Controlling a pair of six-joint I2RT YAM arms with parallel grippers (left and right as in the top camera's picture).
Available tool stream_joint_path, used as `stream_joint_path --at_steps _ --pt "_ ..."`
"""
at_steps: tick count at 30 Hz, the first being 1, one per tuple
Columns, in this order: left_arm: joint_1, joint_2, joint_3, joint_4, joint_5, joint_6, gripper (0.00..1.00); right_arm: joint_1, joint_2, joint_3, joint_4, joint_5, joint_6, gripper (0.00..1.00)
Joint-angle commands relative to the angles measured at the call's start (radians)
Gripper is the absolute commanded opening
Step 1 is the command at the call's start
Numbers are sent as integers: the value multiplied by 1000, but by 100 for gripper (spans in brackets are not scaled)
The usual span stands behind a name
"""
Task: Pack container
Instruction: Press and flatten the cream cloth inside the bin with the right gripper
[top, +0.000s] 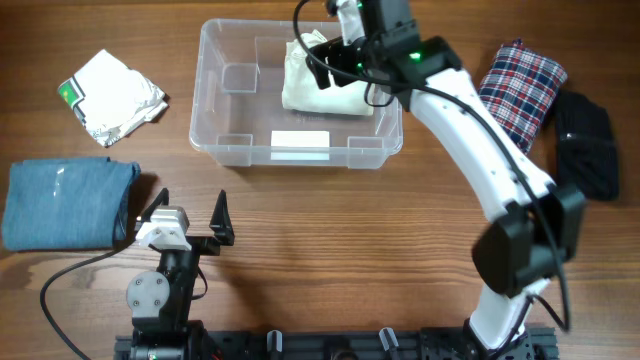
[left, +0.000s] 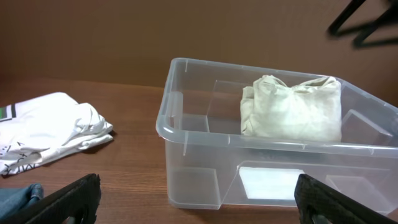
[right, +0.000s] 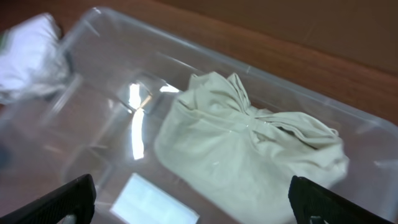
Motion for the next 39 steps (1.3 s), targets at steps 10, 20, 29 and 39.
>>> stream_joint_path --at_steps 10,20,29,39 --pt "-6 -7 -6 -2 12 -3 100 -2 203 -1 36 5 -46 100" --pt "-6 -7 -6 -2 12 -3 100 -1 282 -2 10 -34 -39 100" --pt "-6 -7 -6 -2 12 -3 100 6 285 -2 -168 -123 -50 100" --pt "-6 -7 -6 -2 12 -3 100 -8 198 163 -125 163 -21 100"
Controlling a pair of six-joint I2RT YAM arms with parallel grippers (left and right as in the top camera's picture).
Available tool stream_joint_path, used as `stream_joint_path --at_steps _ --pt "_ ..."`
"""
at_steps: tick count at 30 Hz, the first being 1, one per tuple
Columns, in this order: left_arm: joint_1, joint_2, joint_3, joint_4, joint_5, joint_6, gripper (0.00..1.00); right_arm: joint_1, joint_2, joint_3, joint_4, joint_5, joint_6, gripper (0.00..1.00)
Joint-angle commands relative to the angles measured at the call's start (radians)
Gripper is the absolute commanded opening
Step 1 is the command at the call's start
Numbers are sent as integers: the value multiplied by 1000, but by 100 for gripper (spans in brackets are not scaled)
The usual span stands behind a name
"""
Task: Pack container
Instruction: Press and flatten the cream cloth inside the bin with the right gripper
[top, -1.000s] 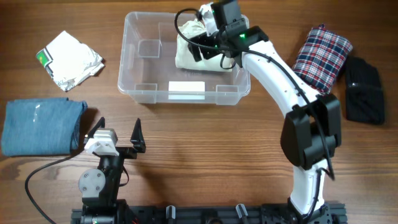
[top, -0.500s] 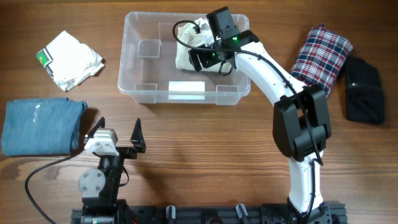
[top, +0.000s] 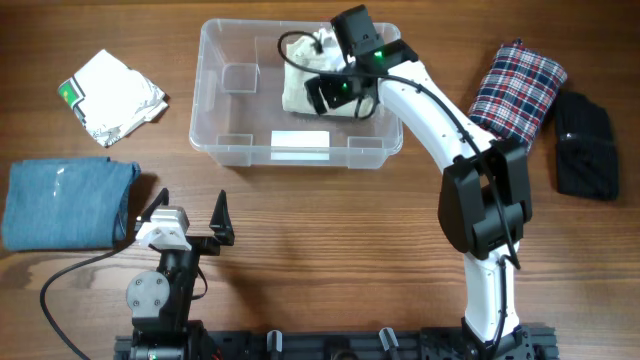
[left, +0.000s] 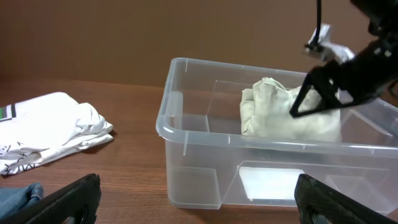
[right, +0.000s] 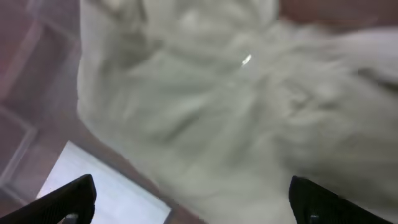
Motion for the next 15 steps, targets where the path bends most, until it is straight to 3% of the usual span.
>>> stream_joint_path --at_steps 1,13,14,15 --pt "-6 -7 -6 -3 12 -3 100 -23 -42 66 25 126 25 100" --pt "-6 -7 -6 -3 12 -3 100 -97 -37 63 136 174 13 99" --pt "-6 -7 -6 -3 12 -3 100 -96 -35 63 132 137 -3 91" --pt "-6 -7 -6 -3 12 -3 100 -96 -32 60 133 119 -2 89"
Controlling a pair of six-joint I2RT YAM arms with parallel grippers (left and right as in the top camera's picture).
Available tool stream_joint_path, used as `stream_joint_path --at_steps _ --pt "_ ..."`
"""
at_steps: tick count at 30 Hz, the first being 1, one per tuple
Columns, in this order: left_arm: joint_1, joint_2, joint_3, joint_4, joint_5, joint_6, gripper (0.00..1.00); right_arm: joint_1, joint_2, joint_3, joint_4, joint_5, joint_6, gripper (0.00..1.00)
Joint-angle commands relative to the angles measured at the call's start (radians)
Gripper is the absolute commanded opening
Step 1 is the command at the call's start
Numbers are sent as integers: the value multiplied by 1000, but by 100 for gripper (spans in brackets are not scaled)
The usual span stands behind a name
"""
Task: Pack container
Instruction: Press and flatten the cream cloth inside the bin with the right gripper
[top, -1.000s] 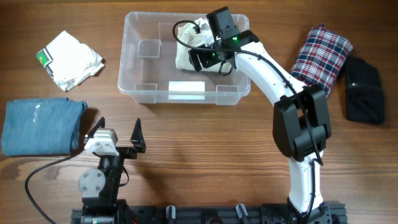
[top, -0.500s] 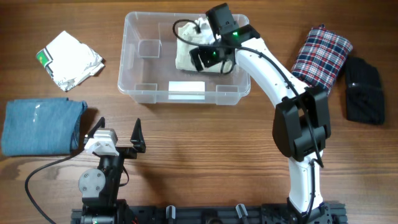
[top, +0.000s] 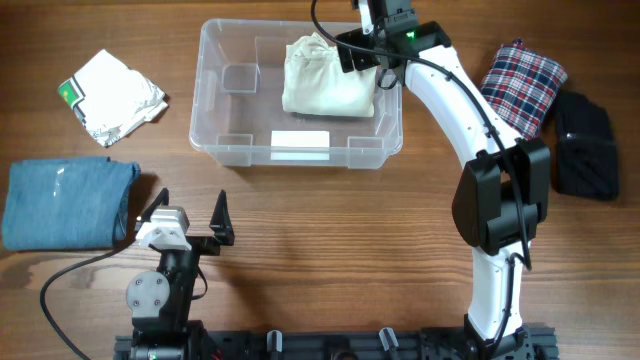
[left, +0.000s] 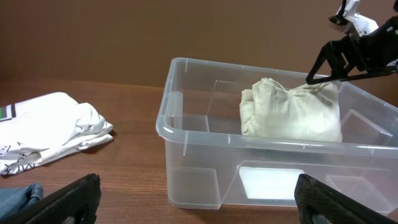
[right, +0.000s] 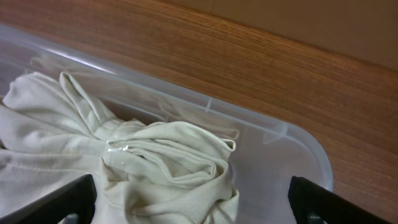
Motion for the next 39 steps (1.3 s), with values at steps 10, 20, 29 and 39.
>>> stream_joint_path --at_steps 10,20,29,39 --pt "-6 -7 -6 -3 12 -3 100 2 33 4 -6 -77 -5 65" --pt "-6 -7 -6 -3 12 -3 100 2 92 4 -15 -85 -5 33" --pt "-6 -7 -6 -3 12 -3 100 47 90 5 -59 -126 -7 4" --pt "-6 -7 -6 -3 12 -3 100 186 90 5 -2 -126 -6 5"
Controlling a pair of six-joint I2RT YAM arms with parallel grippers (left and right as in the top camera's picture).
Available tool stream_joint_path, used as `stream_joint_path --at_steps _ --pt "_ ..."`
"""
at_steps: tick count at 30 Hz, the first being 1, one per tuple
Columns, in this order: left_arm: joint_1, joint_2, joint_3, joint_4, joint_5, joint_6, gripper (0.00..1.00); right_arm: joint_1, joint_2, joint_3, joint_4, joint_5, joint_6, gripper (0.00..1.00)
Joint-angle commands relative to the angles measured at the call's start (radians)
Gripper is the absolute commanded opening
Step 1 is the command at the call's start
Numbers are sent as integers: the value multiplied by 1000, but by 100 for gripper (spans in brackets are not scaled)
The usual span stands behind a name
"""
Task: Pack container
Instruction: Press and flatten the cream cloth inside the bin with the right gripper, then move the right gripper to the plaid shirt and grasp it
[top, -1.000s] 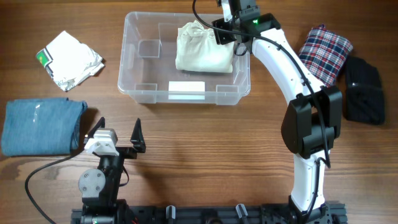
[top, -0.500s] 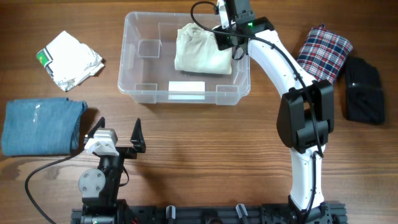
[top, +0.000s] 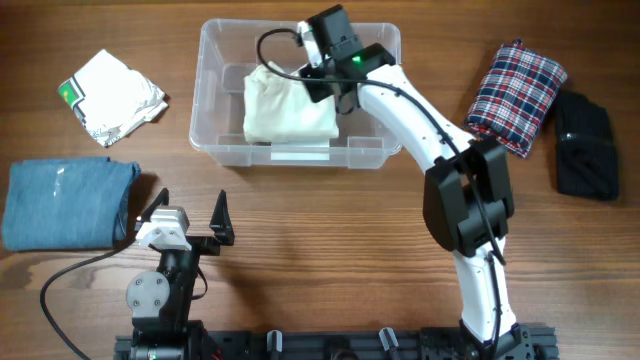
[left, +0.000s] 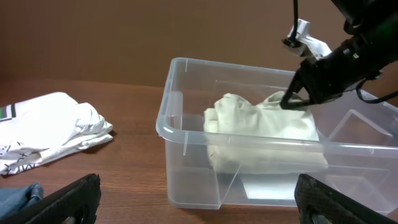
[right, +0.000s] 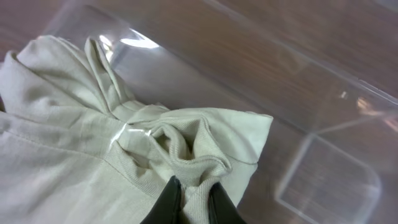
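A clear plastic container (top: 197, 100) stands at the back middle of the table. A crumpled cream cloth (top: 285, 110) lies inside it, towards the left and front. My right gripper (top: 325, 75) reaches into the container and is shut on a raised fold at the cloth's right edge; the right wrist view shows the pinch (right: 191, 186) in the cream cloth (right: 93, 143). The left wrist view shows the container (left: 163, 121) with the cloth (left: 261, 124) pressed against its front wall. My left gripper (top: 187, 208) rests open near the table's front, holding nothing.
A crumpled white shirt (top: 110, 92) lies at the back left, folded blue jeans (top: 65, 203) at the left edge. A plaid cloth (top: 518, 80) and a black cloth (top: 585, 145) lie to the right of the container.
My right gripper was open at the container's back right, by the cloth. Now it is shut on a fold, and the cloth sits further left and forward in the container.
At first my right gripper hung open above the cloth, which lay in the container's right half. Then it was low over the cloth, then open at the back right rim. Now it grips a fold and the cloth lies to the left. The left arm stayed still.
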Motion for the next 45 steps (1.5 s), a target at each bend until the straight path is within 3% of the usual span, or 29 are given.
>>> stream_joint_path --at_steps 1,6,15,35,36,37,38,39,45 --pt "-6 -7 -6 -3 12 -3 100 27 19 5 16 -37 1 4" --pt "-6 -7 -6 -3 12 -3 100 69 19 5 52 -39 9 4" --pt "-6 -7 -6 -3 12 -3 100 74 19 5 -11 -53 302 4" --pt "-6 -7 -6 -3 12 -3 100 74 19 5 -57 -167 219 5" --pt "-6 -7 -6 -3 12 -3 100 74 19 5 -54 -166 206 23" --pt "-6 -7 -6 -3 12 -3 100 74 19 5 -51 -167 198 64" --pt "-6 -7 -6 -3 12 -3 100 74 19 6 -45 -167 165 92" --pt "-6 -7 -6 -3 12 -3 100 74 19 14 -43 -167 143 100" --pt "-6 -7 -6 -3 12 -3 100 69 -60 111 -80 -159 11 100"
